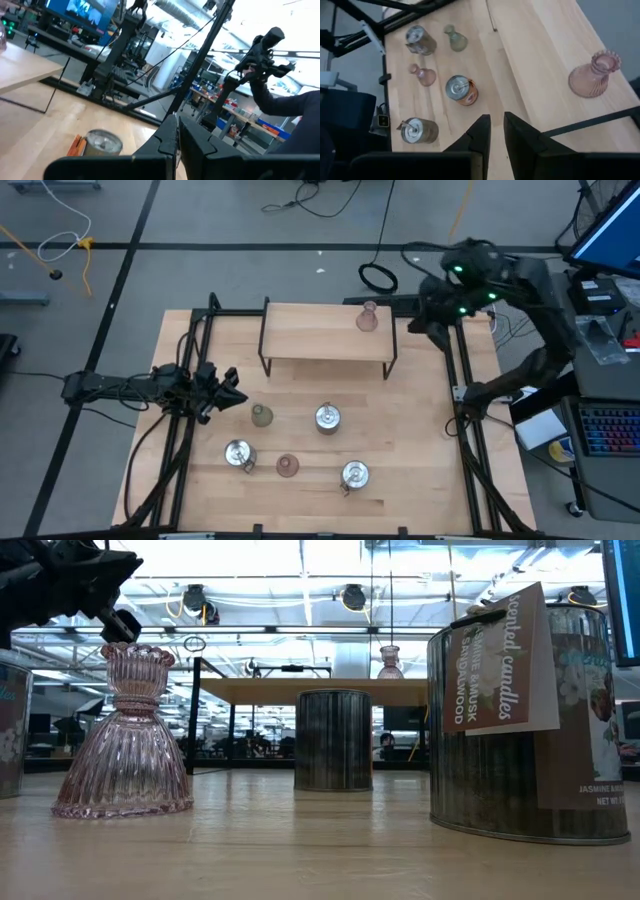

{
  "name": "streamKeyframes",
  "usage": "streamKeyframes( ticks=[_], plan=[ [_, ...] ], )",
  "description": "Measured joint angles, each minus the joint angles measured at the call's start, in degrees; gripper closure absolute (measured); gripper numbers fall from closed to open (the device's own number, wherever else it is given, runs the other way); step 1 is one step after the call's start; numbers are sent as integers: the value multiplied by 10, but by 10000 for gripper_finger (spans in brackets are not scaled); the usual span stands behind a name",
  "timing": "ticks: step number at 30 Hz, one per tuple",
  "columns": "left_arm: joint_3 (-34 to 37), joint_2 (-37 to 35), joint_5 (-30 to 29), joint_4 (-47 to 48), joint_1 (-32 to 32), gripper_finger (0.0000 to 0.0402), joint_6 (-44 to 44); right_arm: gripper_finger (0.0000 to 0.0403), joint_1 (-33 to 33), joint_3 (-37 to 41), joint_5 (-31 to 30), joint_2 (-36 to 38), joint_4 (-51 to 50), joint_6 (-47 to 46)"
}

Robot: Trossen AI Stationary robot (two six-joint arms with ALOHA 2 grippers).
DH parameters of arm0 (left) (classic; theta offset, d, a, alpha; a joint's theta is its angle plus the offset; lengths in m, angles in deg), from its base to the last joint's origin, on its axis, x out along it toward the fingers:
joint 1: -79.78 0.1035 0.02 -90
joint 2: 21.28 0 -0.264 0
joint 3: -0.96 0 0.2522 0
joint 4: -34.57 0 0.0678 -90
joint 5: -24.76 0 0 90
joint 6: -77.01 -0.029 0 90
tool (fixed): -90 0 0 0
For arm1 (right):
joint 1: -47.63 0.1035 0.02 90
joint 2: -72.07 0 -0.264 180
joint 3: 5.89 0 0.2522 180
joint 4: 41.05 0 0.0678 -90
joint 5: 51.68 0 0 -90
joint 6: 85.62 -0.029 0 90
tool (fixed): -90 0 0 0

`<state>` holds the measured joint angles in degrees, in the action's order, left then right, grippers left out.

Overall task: Pick & Place candle stick holders
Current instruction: Put the green candle holder on the shelf

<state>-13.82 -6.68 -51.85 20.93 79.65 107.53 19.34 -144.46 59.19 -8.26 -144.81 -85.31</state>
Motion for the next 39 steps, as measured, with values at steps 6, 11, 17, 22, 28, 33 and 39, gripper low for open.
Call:
streamKeyframes(
  ticks=[6, 11, 17, 22, 28, 33, 39],
  plan=[
    [0, 0, 0, -54, 0, 382, -4, 399, 12, 1, -14, 54, 22, 4],
    [0, 0, -5, -94, 0, 382, -8, 397, 22, 53, -49, 113, 63, 4],
    [0, 0, -35, -104, 0, 382, -17, 401, 22, 204, -58, 209, 177, -13],
    [0, 0, -67, -102, 0, 382, -17, 402, 22, 355, -58, 292, 302, -18],
    [0, 0, -94, -102, 0, 382, -18, 402, 22, 505, -58, 391, 424, -46],
    [0, 0, -109, -102, 0, 382, -29, 402, 22, 611, -58, 476, 514, -77],
    [0, 0, -121, -102, 0, 383, -31, 402, 22, 700, -58, 570, 569, -115]
  ],
)
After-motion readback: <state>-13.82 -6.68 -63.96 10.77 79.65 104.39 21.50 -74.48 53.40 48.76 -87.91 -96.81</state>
